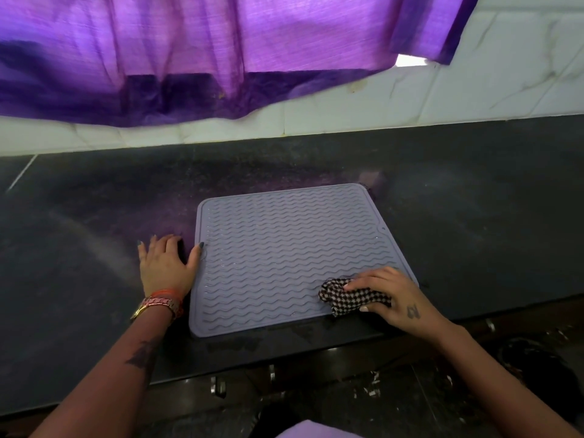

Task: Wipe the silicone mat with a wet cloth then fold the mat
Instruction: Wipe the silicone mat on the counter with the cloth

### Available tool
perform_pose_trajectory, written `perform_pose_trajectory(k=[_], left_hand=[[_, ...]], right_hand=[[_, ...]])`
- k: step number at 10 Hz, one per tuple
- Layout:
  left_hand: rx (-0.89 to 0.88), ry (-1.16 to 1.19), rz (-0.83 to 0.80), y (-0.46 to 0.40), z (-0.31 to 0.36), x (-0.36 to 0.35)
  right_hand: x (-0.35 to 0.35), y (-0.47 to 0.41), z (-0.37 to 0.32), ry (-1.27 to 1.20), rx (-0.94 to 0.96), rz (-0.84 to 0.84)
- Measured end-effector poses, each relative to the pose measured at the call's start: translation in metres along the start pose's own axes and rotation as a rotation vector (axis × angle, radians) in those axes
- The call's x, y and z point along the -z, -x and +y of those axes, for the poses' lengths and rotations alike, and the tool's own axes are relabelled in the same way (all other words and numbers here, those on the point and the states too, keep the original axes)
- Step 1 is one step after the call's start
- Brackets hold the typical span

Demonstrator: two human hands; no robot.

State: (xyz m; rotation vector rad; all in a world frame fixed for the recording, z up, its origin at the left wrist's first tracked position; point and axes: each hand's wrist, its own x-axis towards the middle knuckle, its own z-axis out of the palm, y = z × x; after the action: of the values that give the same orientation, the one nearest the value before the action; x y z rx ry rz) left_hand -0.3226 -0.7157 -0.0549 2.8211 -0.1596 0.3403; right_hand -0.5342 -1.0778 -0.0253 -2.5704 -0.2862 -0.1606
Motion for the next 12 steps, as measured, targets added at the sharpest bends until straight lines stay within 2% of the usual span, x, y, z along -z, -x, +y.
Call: perform_pose_trajectory(k=[1,2,3,4,5,6,8,10,11,12], left_hand=[[0.004,0.002,-0.001,0.001,0.0,0.001],[0.0,0.008,0.013,0.001,0.002,0.001],[0.0,0.009,0.012,0.001,0.001,0.0],[-0.002,0.002,0.018,0.001,0.001,-0.001],[-0.001,-0.004,0.015,0.001,0.001,-0.001],[0.001,-0.011,0.009,0.0,0.0,-0.002],[0.004,-0.005,0.012,0.0,0.0,-0.002],[0.002,-0.007,0.024,-0.001,-0.002,-0.005],[0.008,-0.013,0.021,-0.002,-0.002,-0.006],[0.007,-0.017,0.019,-0.002,-0.002,-0.006]], right_hand=[[0.001,0.001,0.009,0.016,-0.024,0.106],[0.0,0.0,0.012,0.015,-0.031,0.089],[0.011,-0.011,0.023,-0.09,-0.07,0.036],[0.01,-0.027,0.024,-0.051,-0.086,0.117],[0.002,-0.039,0.025,0.007,-0.115,0.122],[0.013,-0.049,0.035,-0.016,-0.097,-0.007],[0.01,-0.085,0.043,0.055,-0.126,0.099],[0.023,-0.104,0.058,0.034,-0.116,-0.072],[0.021,-0.115,0.058,0.072,-0.093,0.057],[0.007,-0.118,0.059,0.131,-0.116,0.04]])
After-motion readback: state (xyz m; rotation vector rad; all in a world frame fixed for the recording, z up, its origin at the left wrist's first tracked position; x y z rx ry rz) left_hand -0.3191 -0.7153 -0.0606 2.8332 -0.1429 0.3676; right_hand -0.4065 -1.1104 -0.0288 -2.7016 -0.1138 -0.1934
